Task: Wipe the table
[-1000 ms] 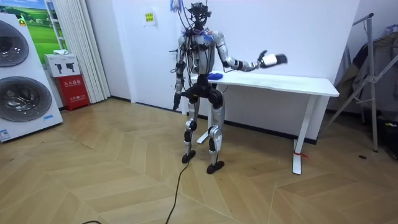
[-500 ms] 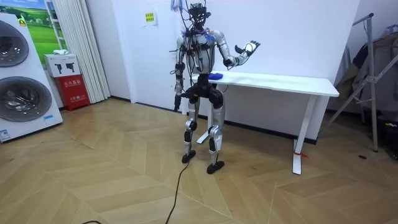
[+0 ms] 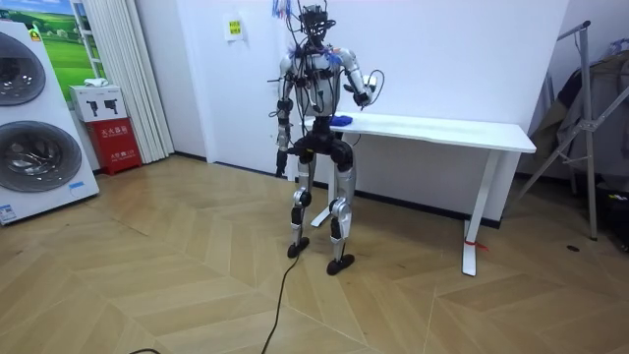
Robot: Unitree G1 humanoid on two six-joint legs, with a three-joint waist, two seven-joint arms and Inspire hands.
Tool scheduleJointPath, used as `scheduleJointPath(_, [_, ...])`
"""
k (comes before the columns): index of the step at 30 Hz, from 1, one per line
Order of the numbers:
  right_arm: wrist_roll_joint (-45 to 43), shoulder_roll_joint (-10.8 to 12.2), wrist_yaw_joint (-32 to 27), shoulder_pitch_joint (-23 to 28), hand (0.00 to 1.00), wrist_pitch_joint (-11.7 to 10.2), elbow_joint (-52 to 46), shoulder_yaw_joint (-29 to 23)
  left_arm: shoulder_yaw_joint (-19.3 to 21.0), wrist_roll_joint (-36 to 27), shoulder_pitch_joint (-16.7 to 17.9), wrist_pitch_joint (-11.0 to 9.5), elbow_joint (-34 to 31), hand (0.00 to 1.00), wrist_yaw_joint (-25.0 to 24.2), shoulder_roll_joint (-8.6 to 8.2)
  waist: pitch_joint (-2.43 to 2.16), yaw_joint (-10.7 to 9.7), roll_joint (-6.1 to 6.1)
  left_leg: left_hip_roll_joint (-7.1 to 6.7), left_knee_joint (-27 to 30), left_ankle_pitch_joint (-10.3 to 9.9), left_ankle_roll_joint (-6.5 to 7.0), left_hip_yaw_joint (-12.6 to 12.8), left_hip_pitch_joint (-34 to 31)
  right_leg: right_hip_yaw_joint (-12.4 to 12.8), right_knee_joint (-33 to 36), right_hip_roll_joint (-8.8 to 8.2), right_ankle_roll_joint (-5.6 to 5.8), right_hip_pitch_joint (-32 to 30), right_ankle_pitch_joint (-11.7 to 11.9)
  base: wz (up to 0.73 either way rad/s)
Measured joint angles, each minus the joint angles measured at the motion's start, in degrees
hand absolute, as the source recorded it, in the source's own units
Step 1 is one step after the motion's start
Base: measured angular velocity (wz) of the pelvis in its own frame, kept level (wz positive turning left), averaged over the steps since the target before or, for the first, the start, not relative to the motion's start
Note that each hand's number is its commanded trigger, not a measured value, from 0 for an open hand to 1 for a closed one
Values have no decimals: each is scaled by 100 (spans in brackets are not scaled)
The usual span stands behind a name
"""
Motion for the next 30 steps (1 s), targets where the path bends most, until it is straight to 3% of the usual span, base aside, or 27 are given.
scheduleJointPath(4, [-118,-14,170,66,0,6,0,371,-9,16,-149,2,-4,0,1,29,-21,4,-18,-1,8,4,-6,-159,-105,-85,0,5,0,-14,0,16])
scheduleJointPath(11, [-604,6,418,176,0,-16,26,1207,-288,10,-254,-55,-26,0,16,38,-81,200,-74,-7,1,6,-10,-196,-72,-126,-108,10,-1,25,1,1])
scheduleJointPath(16, [-676,52,571,354,0,-72,522,1541,-388,7,-382,-249,59,0,21,35,-56,309,-38,-8,-25,6,-10,-284,7,-130,-142,16,-1,112,1,3])
scheduleJointPath(18, [-703,79,643,451,0,-79,528,1607,-390,-3,-441,-368,219,0,30,32,-26,347,-10,-13,-32,6,-10,-276,-31,-133,-181,17,-1,106,1,0])
scheduleJointPath(22, [-705,80,645,606,0,-238,535,1804,-408,-1,-529,-399,314,0,82,30,2,407,31,-14,-26,6,-10,-261,-129,-132,-181,18,-1,19,1,0])
scheduleJointPath(30, [-775,63,670,727,0,-286,672,2017,-630,8,-543,-394,475,0,185,28,-3,432,27,-16,-19,6,-10,-272,-201,-212,-181,16,-1,9,1,2])
